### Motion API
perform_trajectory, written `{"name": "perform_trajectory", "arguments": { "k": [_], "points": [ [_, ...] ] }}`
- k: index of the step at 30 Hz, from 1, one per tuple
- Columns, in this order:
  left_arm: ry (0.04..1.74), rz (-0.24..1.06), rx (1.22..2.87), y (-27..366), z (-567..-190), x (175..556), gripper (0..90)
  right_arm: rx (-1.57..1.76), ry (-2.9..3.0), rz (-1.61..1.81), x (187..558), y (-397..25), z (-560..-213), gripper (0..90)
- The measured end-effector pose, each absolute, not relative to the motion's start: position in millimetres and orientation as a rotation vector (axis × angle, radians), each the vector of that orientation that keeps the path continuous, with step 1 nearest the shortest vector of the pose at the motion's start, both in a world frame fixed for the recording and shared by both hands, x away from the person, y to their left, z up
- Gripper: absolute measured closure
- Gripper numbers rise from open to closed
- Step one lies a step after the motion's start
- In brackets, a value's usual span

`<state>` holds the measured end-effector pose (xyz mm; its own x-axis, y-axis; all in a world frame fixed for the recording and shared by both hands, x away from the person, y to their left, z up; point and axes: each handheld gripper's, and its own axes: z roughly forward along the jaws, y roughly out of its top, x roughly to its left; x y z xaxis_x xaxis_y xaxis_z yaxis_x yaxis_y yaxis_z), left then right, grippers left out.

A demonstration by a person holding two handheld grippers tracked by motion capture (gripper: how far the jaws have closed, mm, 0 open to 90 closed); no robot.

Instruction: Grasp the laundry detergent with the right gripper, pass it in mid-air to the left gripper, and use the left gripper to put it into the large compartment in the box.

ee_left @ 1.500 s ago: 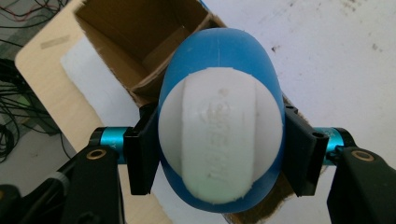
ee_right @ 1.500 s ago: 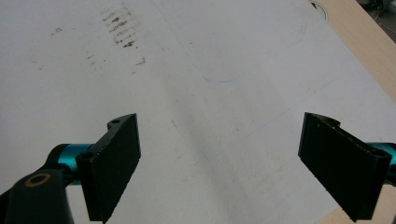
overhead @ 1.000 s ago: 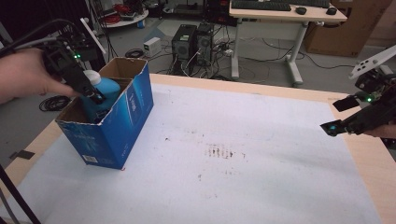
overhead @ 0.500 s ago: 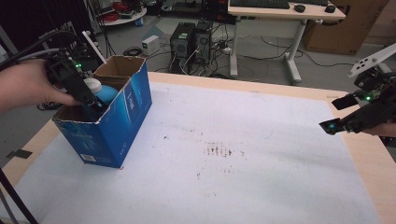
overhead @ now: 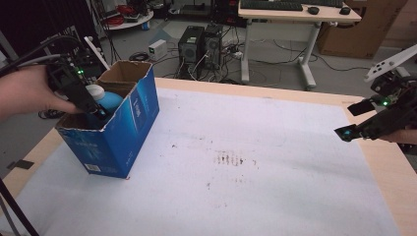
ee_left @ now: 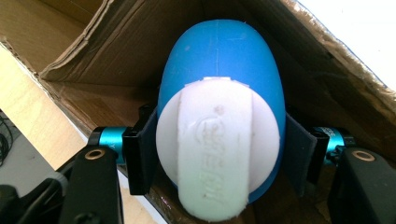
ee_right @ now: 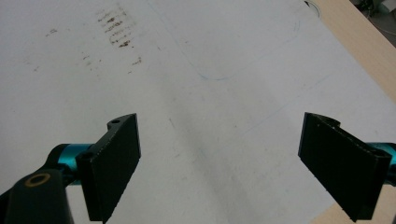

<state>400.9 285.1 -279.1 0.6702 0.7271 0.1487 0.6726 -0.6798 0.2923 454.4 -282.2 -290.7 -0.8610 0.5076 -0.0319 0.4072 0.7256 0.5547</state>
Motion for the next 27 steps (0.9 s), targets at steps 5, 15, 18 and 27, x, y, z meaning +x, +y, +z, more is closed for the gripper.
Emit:
{"name": "perform_trajectory", "arguments": {
  "k": [5, 15, 18, 27],
  "points": [
    [1.133, 0.392, 2.694, 283.0, -278.5, 400.3, 37.5, 0.733, 2.744, 0.820, 452.9, -283.1, -291.1, 12.3],
    [1.137, 0.384, 2.688, 286.2, -278.3, 401.3, 37.5, 0.740, 2.742, 0.825, 452.5, -285.0, -292.1, 12.3],
    [1.135, 0.380, 2.693, 286.3, -277.6, 401.5, 37.5, 0.739, 2.742, 0.824, 452.4, -285.0, -292.3, 12.3],
    [1.128, 0.382, 2.703, 284.9, -276.7, 401.9, 37.5, 0.742, 2.741, 0.822, 452.1, -284.7, -292.1, 12.3]
  ]
}}
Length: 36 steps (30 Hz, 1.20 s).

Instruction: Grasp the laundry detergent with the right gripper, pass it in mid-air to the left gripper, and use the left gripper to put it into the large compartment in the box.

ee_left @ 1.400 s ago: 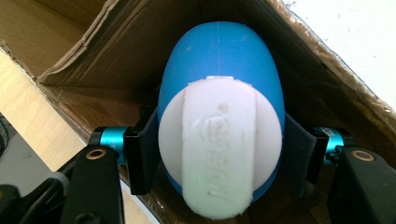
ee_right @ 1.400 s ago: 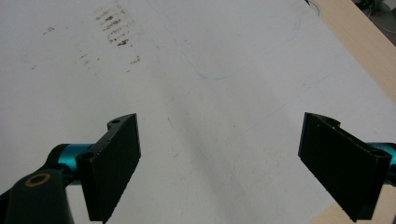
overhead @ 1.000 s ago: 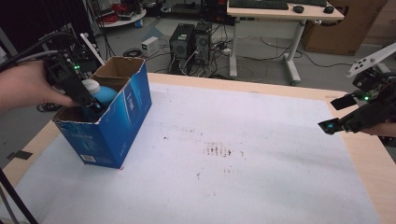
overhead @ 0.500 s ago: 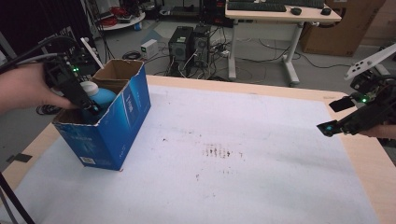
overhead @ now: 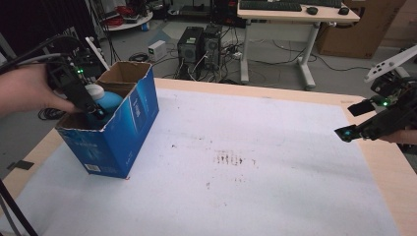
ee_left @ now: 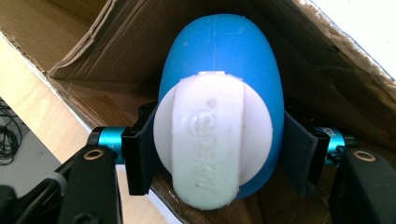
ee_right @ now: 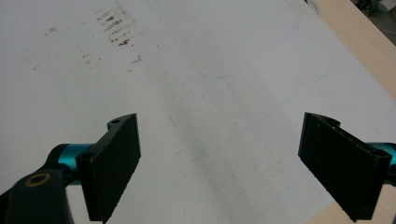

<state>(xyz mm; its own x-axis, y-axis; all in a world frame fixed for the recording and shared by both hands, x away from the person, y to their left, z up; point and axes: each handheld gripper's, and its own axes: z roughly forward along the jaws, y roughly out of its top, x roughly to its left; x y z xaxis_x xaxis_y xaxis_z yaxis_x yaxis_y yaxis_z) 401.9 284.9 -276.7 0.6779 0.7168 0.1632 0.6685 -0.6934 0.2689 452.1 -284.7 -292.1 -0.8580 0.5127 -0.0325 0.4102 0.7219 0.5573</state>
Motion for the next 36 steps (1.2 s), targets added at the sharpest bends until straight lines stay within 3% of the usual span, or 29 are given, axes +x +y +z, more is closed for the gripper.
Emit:
{"name": "perform_trajectory", "arguments": {
  "k": [13, 23, 30, 36],
  "points": [
    [1.115, 0.381, 2.715, 284.0, -275.1, 401.2, 35.6, 0.732, 2.744, 0.824, 453.2, -284.2, -293.1, 12.2],
    [1.092, 0.417, 2.722, 277.0, -253.9, 395.4, 24.0, 0.729, 2.747, 0.827, 451.1, -283.2, -295.0, 12.2],
    [0.964, 0.462, 2.694, 258.9, -219.1, 388.6, 20.3, 0.728, 2.747, 0.838, 446.9, -278.6, -295.4, 12.3],
    [0.814, 0.420, 2.674, 228.5, -215.2, 389.8, 20.3, 0.735, 2.743, 0.848, 443.3, -275.0, -294.7, 12.2]
  ]
}}
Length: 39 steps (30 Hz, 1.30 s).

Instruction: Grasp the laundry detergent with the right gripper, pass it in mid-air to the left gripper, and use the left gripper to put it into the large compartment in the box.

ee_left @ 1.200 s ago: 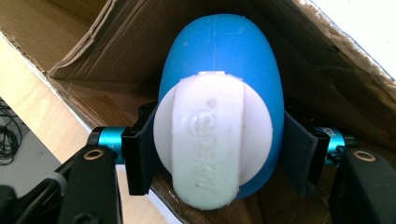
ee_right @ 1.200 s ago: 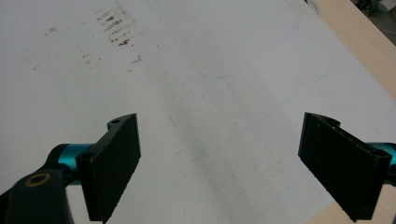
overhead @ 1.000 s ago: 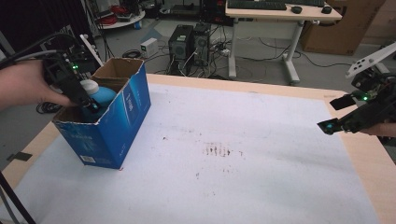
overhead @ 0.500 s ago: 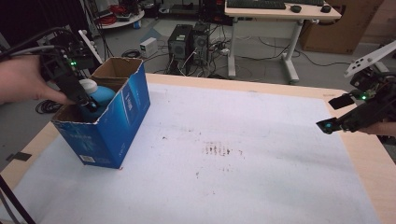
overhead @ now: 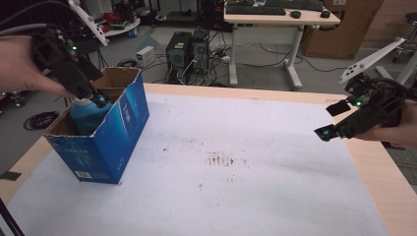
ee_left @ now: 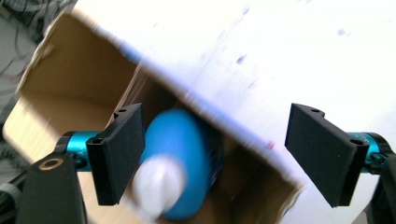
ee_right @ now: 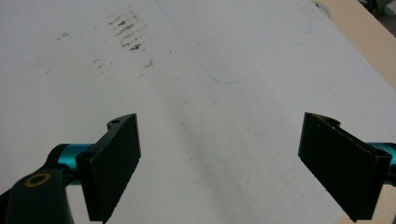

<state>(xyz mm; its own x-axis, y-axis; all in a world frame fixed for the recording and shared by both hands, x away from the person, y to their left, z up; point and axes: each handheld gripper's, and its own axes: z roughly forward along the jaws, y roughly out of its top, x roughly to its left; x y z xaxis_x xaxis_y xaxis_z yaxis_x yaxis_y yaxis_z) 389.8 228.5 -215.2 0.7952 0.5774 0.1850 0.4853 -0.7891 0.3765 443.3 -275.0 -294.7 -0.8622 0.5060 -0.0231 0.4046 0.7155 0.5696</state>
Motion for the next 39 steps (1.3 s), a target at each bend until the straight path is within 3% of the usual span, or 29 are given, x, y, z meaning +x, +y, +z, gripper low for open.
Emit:
{"name": "perform_trajectory", "arguments": {
  "k": [7, 18, 39],
  "points": [
    [0.669, 0.375, 2.674, 180.6, -231.3, 397.9, 20.3, 0.732, 2.741, 0.848, 435.7, -273.8, -296.0, 12.2],
    [0.602, 0.399, 2.662, 126.3, -260.3, 413.8, 20.3, 0.726, 2.732, 0.876, 429.7, -269.1, -295.1, 12.2],
    [0.586, 0.393, 2.699, 107.2, -287.2, 420.7, 20.3, 0.692, 2.741, 0.902, 425.7, -258.6, -298.1, 12.2]
  ]
}}
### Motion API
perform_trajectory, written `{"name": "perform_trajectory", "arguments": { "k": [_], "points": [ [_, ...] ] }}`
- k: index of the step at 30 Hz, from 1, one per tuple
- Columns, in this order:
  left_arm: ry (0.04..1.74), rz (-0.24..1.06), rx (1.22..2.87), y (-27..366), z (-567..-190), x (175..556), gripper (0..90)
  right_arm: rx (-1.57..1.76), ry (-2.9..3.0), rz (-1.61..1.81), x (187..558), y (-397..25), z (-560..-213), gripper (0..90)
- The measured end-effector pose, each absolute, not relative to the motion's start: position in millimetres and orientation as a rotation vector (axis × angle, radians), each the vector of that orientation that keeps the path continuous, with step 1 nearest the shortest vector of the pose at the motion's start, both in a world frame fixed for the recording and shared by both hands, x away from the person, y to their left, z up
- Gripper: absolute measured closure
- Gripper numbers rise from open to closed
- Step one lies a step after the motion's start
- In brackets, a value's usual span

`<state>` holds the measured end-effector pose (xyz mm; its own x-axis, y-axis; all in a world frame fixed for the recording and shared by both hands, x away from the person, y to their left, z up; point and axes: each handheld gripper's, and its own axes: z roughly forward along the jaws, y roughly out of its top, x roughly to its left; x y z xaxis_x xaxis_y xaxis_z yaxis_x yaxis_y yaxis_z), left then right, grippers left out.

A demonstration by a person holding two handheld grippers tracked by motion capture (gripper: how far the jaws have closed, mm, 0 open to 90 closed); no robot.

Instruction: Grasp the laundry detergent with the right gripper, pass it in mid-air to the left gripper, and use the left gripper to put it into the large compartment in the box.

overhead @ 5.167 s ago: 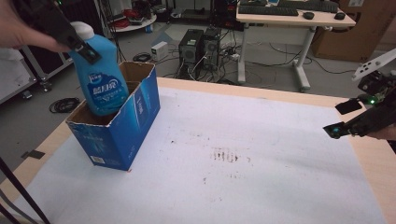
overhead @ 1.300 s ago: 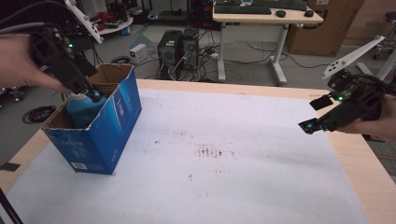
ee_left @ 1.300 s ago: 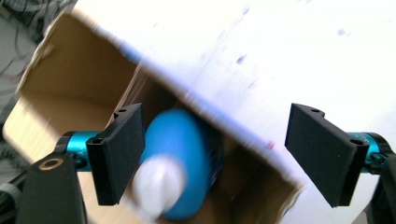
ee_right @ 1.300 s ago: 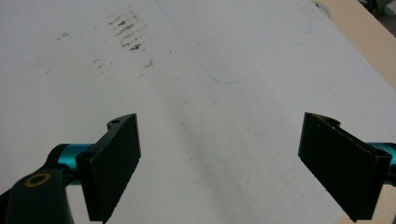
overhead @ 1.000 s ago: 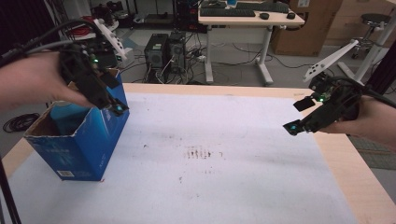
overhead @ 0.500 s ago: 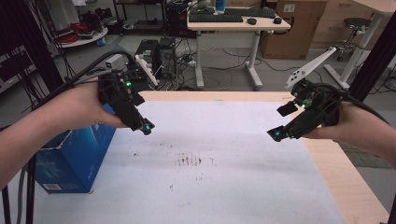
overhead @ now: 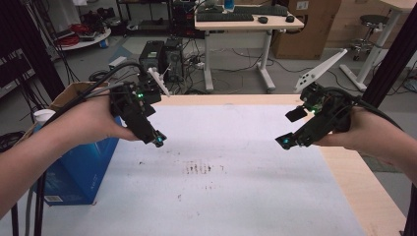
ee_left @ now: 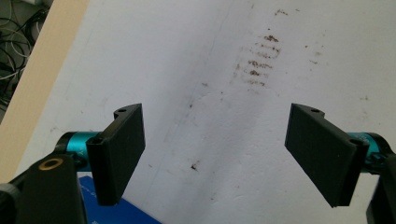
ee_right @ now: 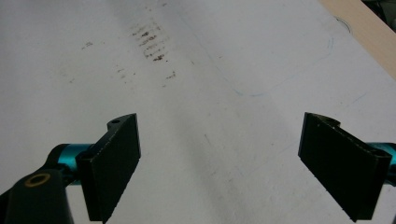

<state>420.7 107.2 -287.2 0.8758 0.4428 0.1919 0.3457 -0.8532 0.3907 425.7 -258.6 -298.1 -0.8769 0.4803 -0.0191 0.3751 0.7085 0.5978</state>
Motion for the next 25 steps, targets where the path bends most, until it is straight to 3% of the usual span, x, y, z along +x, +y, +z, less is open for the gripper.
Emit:
{"name": "perform_trajectory", "arguments": {
  "k": [25],
  "points": [
    [0.591, 0.380, 2.691, 107.6, -291.7, 420.8, 20.3, 0.699, 2.751, 0.895, 427.3, -260.5, -300.3, 12.2]
  ]
}}
